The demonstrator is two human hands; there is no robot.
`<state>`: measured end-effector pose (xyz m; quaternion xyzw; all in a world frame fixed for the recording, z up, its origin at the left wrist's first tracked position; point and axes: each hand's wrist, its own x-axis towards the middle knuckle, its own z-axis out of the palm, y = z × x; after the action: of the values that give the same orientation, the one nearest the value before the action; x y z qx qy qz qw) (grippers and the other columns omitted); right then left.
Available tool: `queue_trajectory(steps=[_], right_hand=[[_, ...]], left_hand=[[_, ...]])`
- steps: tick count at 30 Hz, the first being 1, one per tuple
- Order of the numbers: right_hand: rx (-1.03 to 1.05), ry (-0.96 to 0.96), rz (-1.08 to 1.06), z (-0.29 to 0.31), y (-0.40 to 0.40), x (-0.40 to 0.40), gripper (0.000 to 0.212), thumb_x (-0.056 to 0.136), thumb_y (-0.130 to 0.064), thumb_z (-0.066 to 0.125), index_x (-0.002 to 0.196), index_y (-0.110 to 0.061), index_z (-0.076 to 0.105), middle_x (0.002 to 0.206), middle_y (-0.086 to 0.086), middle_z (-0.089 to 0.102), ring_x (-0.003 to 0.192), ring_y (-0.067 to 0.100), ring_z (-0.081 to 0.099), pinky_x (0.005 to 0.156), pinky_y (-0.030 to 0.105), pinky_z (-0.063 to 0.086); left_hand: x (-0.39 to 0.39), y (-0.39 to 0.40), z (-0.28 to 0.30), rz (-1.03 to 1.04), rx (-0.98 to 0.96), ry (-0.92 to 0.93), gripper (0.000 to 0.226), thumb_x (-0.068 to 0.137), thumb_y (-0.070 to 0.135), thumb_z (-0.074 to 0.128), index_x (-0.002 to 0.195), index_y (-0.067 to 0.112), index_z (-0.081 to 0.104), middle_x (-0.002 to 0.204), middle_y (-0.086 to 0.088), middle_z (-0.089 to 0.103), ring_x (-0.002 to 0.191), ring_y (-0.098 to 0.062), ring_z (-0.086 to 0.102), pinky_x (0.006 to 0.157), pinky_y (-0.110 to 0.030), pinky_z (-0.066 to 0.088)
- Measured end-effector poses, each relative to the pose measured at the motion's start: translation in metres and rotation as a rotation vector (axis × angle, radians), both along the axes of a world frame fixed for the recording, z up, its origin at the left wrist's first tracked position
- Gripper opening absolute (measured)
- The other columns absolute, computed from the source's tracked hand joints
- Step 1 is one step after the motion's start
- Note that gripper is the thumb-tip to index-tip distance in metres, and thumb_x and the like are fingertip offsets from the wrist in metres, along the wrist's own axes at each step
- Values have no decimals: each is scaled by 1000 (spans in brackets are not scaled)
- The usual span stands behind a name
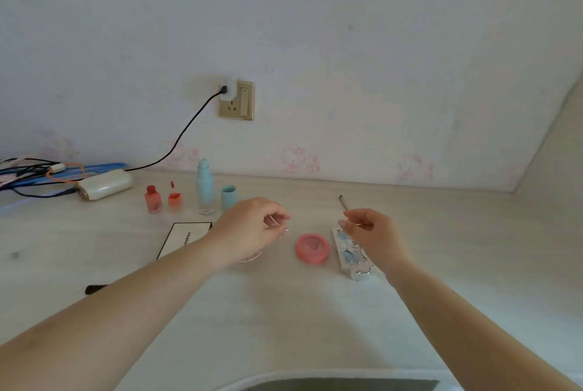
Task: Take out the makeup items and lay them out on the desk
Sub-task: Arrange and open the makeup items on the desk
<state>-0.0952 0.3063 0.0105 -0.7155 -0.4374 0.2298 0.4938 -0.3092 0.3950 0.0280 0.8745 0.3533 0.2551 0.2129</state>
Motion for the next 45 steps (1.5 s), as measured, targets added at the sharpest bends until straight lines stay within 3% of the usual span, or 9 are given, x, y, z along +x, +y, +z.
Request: queue_trajectory(steps=[4,9,18,22,28,32,38,41,45], right_hand=[[-54,-129,-65,-6,18,54,29,82,-30,70,109,-17,69,84,-10,65,81,8,59,79,22,41],[-201,-345,-28,-15,45,88,33,85,-35,64,115,-21,66,114,-6,66,97,9,60,83,20,39],[-389,-559,79,-31,88,97,34,82,-36,64,115,-24,65,115,-3,65,107,17,59,91,31,47],[-394,-719,99,-29,91,104,29,90,-27,53,117,-28,64,118,-1,64,111,21,58,92,32,47],[-463,-1128,138,-31,90,107,34,93,-11,42,121,-19,59,119,9,56,114,29,52,84,34,44],[-457,-1223,181,-26,87,103,31,91,-9,43,117,-13,58,114,11,55,111,31,52,78,34,41],[-238,-943,187,-1,66,88,27,95,-24,46,116,-25,63,110,0,57,100,21,58,80,31,44],[-52,-650,234,23,45,69,19,91,-25,57,105,-27,69,98,-8,66,91,7,61,82,22,46],[69,-346,302,39,16,25,15,82,-22,69,81,-36,71,71,-21,69,67,-8,60,65,5,43]], left_hand=[[57,29,-9,-17,-29,43,19,82,22,68,101,23,69,97,12,63,87,-6,63,85,-28,50],[116,63,-20,-49,-26,96,24,83,25,67,107,22,68,109,4,66,92,-9,62,87,-26,47],[185,108,-40,-199,211,398,46,90,16,55,135,27,49,144,7,46,136,-12,37,109,-32,30],[193,113,-46,-305,431,580,41,94,20,46,132,34,49,140,10,48,136,-13,36,107,-37,29],[190,117,-51,-270,578,510,31,96,33,43,121,29,60,121,3,59,113,-19,56,96,-30,33],[186,113,-56,-227,582,422,26,94,34,45,112,26,63,116,4,63,112,-19,56,94,-30,36],[140,92,-33,-172,315,32,15,85,31,62,95,23,71,88,8,69,86,-11,64,79,-30,47],[88,66,-10,-81,116,-205,8,81,24,71,88,28,74,79,24,66,84,0,60,75,-12,43],[3,31,7,25,2,-291,17,77,16,74,78,33,71,82,25,66,78,3,60,69,-5,41]])
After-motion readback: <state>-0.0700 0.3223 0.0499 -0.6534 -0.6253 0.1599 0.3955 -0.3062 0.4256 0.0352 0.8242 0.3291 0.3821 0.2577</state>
